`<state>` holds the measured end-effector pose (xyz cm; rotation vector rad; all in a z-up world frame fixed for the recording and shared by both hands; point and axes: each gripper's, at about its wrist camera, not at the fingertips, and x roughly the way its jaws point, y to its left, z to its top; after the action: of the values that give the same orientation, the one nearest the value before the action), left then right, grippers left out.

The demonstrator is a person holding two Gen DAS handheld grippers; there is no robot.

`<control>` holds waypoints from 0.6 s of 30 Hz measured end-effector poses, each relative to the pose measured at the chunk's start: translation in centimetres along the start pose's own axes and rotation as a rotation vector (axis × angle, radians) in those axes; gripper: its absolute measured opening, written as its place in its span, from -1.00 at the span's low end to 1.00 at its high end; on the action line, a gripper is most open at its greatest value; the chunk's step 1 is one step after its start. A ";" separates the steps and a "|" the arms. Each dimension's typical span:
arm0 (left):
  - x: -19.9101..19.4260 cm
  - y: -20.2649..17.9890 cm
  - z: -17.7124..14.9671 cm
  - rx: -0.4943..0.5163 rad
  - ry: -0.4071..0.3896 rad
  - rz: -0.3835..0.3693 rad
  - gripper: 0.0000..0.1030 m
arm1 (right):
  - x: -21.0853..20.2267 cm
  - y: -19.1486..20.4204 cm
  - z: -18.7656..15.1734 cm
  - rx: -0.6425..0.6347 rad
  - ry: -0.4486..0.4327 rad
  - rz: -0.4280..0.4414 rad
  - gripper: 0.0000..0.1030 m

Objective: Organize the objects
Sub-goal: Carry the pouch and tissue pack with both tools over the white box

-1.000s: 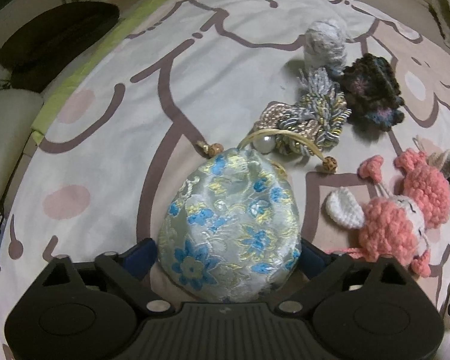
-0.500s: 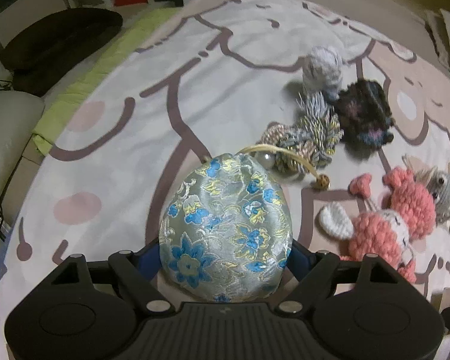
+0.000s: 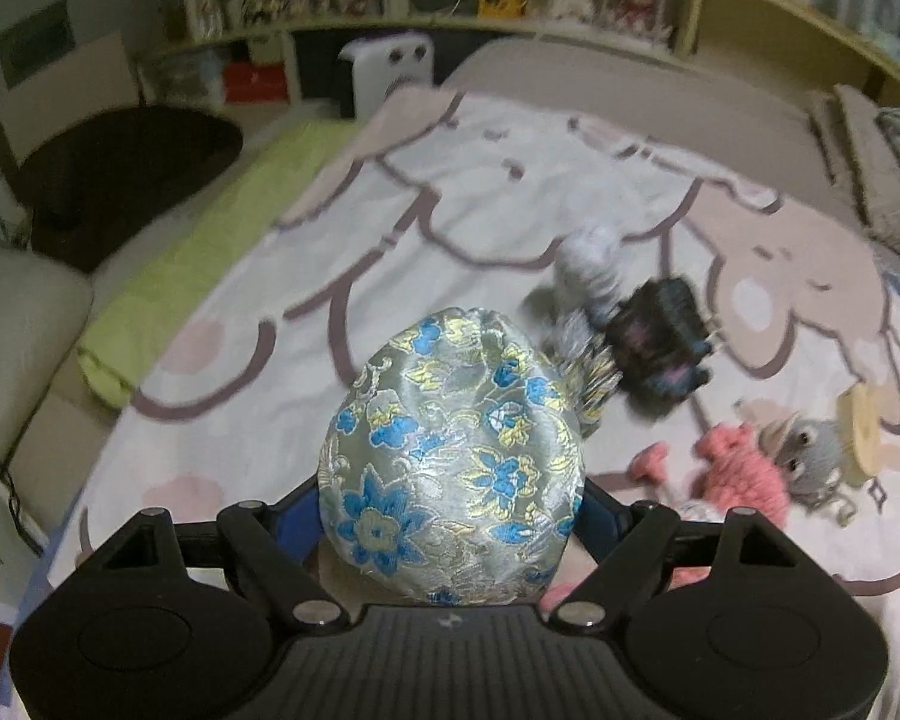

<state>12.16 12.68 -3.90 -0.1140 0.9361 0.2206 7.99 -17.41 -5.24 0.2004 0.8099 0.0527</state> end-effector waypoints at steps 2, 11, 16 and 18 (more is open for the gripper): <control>-1.1 -0.6 0.2 0.015 -0.035 -0.011 0.62 | -0.6 -0.2 0.7 0.003 -0.028 -0.008 0.43; -5.4 -5.0 2.4 0.052 -0.165 -0.100 0.62 | -3.2 -2.4 5.9 -0.002 -0.186 -0.016 0.43; -7.8 -9.9 4.0 0.141 -0.243 -0.167 0.62 | -4.5 -4.5 9.0 -0.033 -0.256 -0.027 0.43; -8.4 -12.2 4.6 0.171 -0.261 -0.199 0.62 | -5.0 -5.6 10.2 -0.063 -0.268 -0.051 0.43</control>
<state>13.88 0.54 5.59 -0.0191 0.6751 -0.0299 11.75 -25.12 4.02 0.1241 0.5450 0.0024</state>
